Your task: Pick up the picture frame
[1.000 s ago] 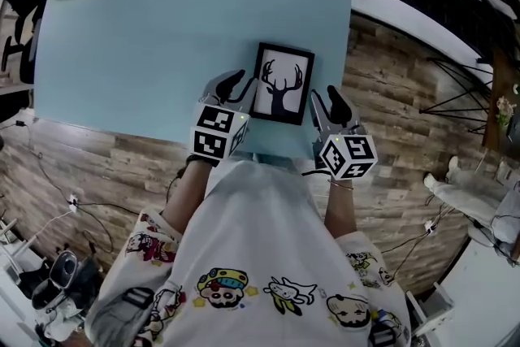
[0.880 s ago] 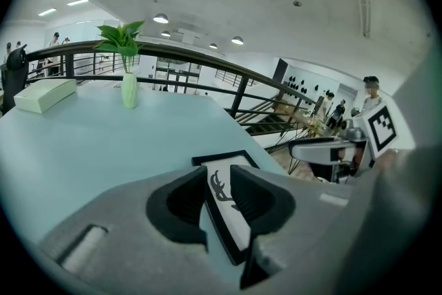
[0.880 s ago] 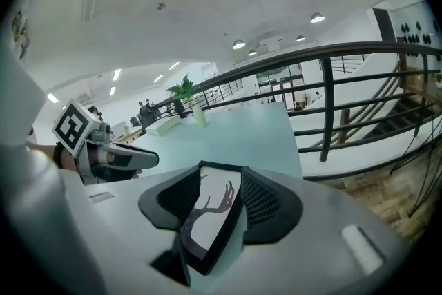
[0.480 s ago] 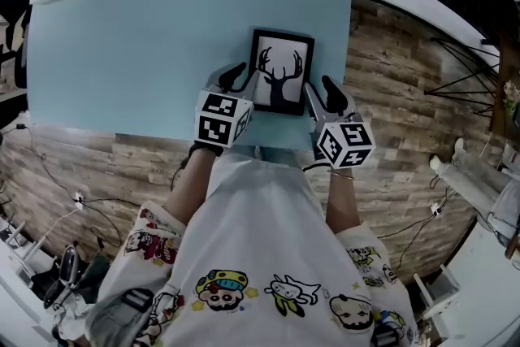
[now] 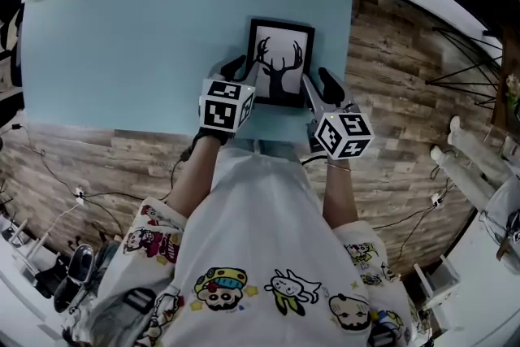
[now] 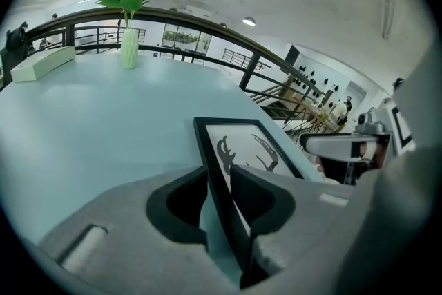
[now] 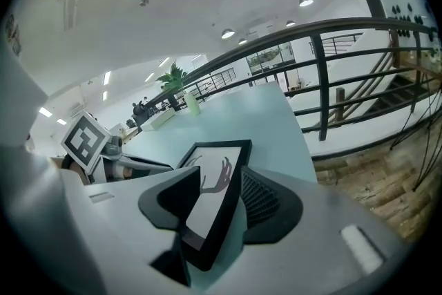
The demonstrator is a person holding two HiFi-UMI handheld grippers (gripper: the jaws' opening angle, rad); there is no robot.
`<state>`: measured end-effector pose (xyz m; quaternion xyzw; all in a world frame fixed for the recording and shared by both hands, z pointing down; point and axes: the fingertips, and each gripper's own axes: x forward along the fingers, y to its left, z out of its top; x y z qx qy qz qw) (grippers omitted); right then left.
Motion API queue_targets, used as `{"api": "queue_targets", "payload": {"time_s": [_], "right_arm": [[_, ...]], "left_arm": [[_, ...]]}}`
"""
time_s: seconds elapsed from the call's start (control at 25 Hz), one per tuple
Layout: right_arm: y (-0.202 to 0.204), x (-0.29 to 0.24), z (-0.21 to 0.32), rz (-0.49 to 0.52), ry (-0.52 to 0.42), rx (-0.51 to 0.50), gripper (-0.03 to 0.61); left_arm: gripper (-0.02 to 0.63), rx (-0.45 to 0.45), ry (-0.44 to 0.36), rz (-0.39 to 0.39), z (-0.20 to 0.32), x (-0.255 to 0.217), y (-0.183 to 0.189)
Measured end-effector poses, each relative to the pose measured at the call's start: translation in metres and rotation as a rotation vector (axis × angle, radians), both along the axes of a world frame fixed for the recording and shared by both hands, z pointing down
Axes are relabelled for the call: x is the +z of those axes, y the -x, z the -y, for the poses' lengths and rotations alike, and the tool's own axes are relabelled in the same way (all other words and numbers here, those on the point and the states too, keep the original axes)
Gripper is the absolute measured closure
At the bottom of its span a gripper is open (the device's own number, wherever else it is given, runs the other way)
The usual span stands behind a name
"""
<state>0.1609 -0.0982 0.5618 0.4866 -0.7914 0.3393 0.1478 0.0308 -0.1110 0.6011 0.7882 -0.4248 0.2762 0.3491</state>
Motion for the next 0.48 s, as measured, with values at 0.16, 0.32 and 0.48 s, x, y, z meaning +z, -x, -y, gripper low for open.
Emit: {"api": "queue_targets", "payload": {"time_s": [0.16, 0.32, 0.48], "right_arm": [[-0.003, 0.004, 0.000, 0.005, 0.011, 0.014, 0.402], [-0.003, 0.006, -0.001, 0.010, 0.026, 0.021, 0.402], [-0.003, 0.013, -0.002, 0.013, 0.044, 0.021, 0.402]], "left_arm": [[0.517, -0.012, 0.028, 0.005, 0.000, 0.008, 0.000], [0.515, -0.021, 0.049, 0.002, 0.000, 0.009, 0.000], [0.522, -0.047, 0.067, -0.030, 0.000, 0.011, 0.000]]}}
